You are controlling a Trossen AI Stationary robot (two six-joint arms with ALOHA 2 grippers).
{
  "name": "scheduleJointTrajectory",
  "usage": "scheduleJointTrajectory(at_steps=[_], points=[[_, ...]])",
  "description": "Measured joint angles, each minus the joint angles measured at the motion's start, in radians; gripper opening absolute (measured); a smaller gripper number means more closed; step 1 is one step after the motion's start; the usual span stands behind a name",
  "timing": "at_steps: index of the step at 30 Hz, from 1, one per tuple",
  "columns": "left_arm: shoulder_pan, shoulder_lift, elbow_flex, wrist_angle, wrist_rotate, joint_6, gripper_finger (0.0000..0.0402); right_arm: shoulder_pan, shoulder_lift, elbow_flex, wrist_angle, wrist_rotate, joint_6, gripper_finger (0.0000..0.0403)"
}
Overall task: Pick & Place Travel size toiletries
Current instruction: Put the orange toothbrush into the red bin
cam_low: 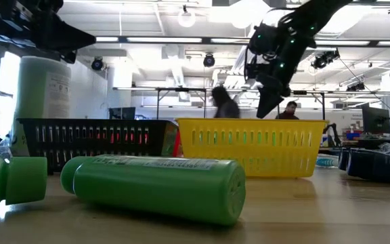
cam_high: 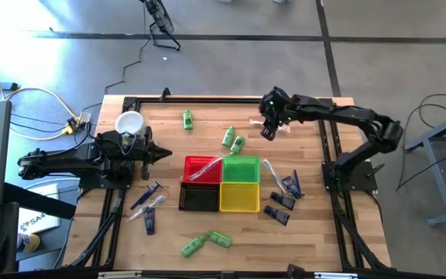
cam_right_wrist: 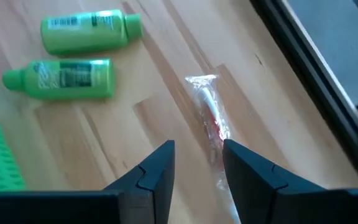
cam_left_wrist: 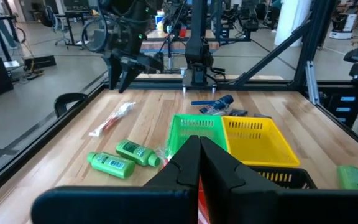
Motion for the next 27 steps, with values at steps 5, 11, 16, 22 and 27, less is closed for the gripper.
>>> scheduleJointTrajectory(at_steps=[5,11,16,22,27], points=[[0.000,0.000,0.000,-0.002,-0.005,0.000,0.0003,-0.015,0.072,0.023,-0.013,0.049,-0.111,0.0128],[0.000,0.000,0.000,-0.003,-0.006,0.003,0.0003,-0.014,0.136,0.023,-0.012,0.200,-0.175,0.0152],[0.000,0.000,0.000,-0.003,-0.006,0.003,0.0003,-0.013,0.153,0.023,-0.008,0.202,-0.175,0.0216],[0.000,0.000,0.000,-0.003,-0.006,0.003,0.0003,-0.055,0.153,0.023,-0.011,0.097,-0.198,0.0260],[0.000,0.000,0.000,-0.003,-0.006,0.003,0.0003,-0.122,0.162,0.023,-0.014,0.024,-0.198,0.0253]])
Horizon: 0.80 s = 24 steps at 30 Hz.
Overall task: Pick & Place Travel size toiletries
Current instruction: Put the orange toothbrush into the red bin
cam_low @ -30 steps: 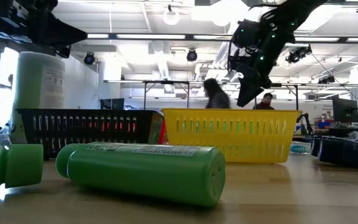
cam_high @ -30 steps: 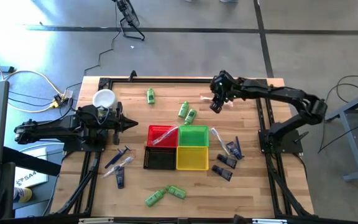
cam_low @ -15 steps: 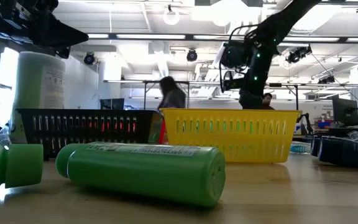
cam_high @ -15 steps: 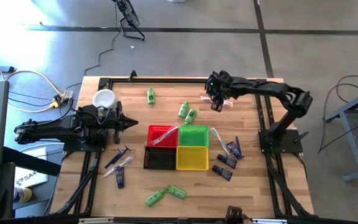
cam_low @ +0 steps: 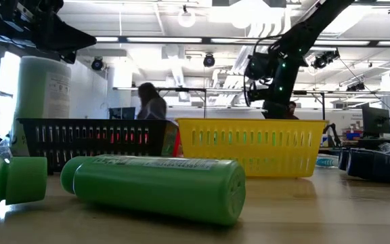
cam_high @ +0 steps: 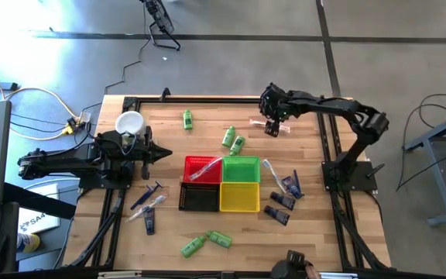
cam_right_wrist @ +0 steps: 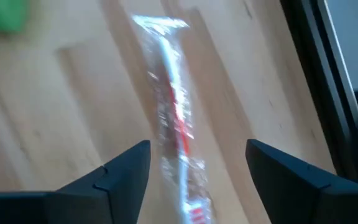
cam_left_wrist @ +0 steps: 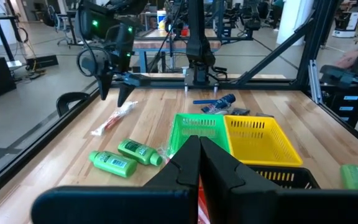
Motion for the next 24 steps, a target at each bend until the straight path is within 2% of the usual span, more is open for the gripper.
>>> scheduleJointTrajectory(at_steps=[7,20,24], points=[[0.000,0.000,0.000,0.000,0.000,0.000,0.0003,-0.050,0.000,0.000,-0.043,-0.050,-0.003,0.0246],[0.000,0.000,0.000,-0.002,0.002,0.000,0.0003,-0.049,0.133,-0.019,-0.066,-0.014,-0.004,0.0245],[0.000,0.000,0.000,-0.002,0.003,0.000,0.0003,-0.047,0.139,-0.018,-0.065,-0.014,-0.004,0.0233]])
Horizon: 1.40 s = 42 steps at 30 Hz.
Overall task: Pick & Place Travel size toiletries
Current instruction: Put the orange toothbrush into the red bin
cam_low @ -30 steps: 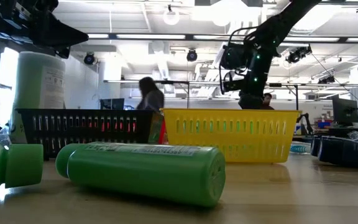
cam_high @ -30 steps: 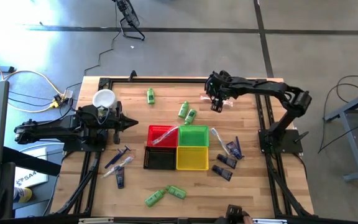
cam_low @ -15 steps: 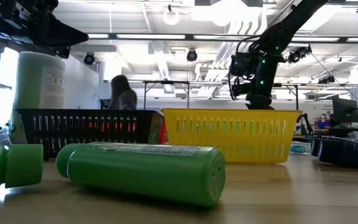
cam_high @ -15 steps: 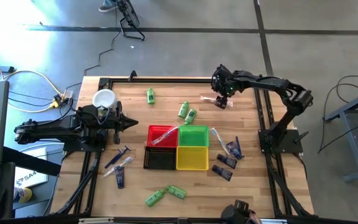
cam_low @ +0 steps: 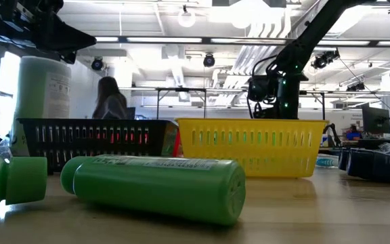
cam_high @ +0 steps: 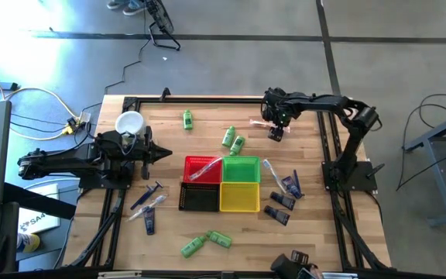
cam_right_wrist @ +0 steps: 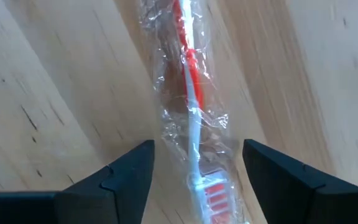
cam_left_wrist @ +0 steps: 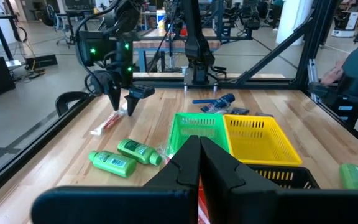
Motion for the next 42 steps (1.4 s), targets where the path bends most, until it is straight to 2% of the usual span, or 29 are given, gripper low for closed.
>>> scheduleJointTrajectory(at_steps=[15,28,42], points=[[0.000,0.000,0.000,-0.002,-0.001,0.000,0.0003,0.008,-0.003,-0.004,0.002,-0.039,0.003,0.0091],[0.000,0.000,0.000,-0.025,-0.003,0.000,0.0003,0.007,-0.002,-0.003,0.014,-0.031,0.005,0.0014],[0.000,0.000,0.000,-0.029,-0.003,0.003,0.0003,0.010,-0.004,-0.004,0.014,-0.015,0.016,0.0008]])
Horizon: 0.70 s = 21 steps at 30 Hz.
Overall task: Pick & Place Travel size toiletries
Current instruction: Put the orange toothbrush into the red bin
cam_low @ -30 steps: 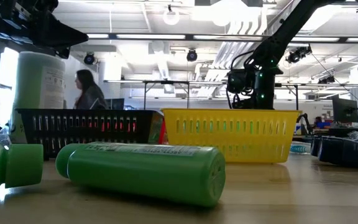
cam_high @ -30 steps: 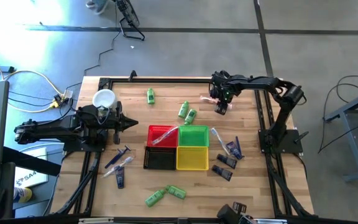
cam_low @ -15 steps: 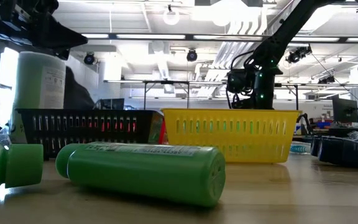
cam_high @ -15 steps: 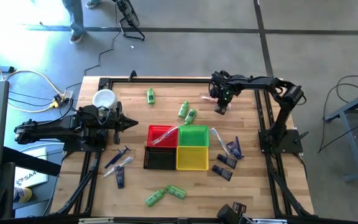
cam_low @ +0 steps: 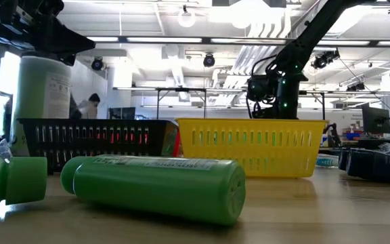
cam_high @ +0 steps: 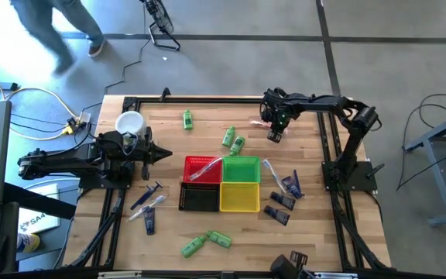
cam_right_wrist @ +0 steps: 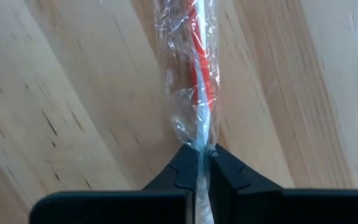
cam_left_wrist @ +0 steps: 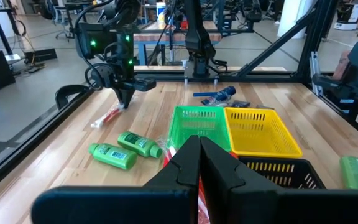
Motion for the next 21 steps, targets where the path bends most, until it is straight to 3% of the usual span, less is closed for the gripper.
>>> scheduleJointTrajectory(at_steps=[8,21], points=[[0.000,0.000,0.000,0.000,0.000,0.000,0.0003,0.023,-0.083,-0.002,0.007,0.094,0.012,0.0006],[0.000,0.000,0.000,0.000,0.001,0.000,0.0003,0.029,-0.383,-0.001,0.012,0.077,0.063,0.0006]])
